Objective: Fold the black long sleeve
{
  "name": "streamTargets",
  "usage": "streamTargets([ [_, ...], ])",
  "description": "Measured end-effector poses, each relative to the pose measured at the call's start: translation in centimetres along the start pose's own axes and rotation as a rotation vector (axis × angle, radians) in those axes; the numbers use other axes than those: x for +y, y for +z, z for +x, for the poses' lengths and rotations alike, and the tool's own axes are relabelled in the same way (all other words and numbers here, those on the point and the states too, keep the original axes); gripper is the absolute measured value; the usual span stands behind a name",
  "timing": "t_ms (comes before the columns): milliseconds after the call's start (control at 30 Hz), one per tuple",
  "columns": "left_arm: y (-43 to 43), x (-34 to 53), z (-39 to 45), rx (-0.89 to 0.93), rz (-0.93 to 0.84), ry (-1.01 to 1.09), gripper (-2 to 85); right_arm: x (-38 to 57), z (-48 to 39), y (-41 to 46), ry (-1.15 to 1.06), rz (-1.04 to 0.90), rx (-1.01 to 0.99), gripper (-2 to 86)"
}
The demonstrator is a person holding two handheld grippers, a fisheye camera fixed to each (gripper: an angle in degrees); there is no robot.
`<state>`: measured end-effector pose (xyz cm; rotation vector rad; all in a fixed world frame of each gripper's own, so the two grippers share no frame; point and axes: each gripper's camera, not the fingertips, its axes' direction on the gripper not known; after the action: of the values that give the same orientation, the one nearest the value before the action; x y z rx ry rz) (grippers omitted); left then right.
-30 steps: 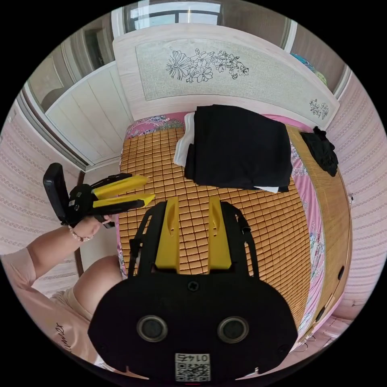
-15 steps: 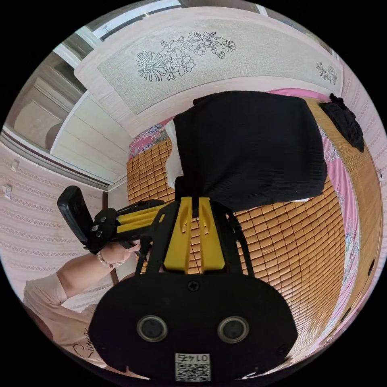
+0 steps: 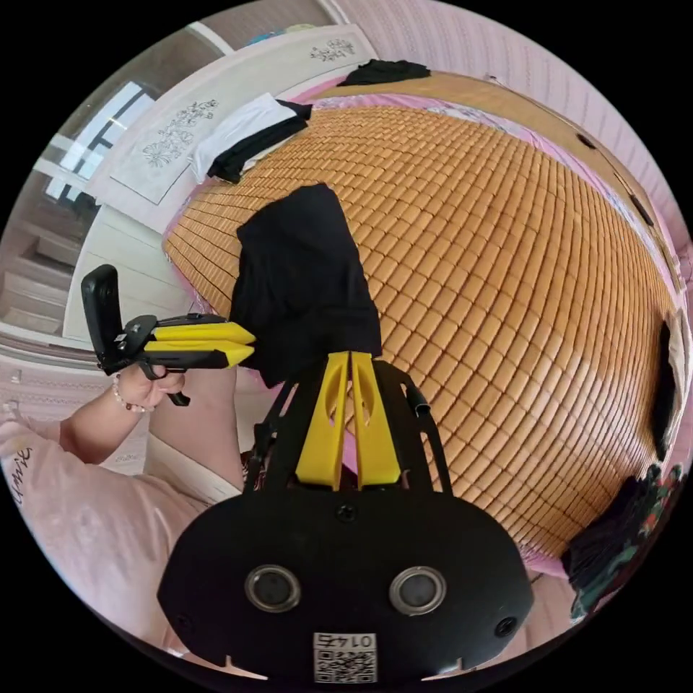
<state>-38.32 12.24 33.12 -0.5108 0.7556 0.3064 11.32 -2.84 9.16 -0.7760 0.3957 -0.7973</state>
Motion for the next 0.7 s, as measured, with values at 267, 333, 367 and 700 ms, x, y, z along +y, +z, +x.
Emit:
streamTargets([
  [267, -4.2, 5.4, -1.0, -0.239, -0.011, -0.284, 8.0, 6.0, -4.9, 2.9, -0.141, 0.089, -0.016, 8.0],
  [333, -3.5, 4.6, -0.8, -0.296, -0.048, -0.287, 8.5, 4.0, -9.1, 6.6, -0.273, 0.014, -0.066, 11.3],
  [367, -2.7, 4.0, -0.9, -0.323, -0.082, -0.292, 8.6, 3.6, -10.1, 7.8, -0.310, -0.014, -0.074, 11.6],
  [700, -2.9, 1.3, -1.9, -0.271, -0.133, -0.305, 9.6, -0.6, -10.5, 16.0, -0.244, -0.073, -0.007, 0.1],
])
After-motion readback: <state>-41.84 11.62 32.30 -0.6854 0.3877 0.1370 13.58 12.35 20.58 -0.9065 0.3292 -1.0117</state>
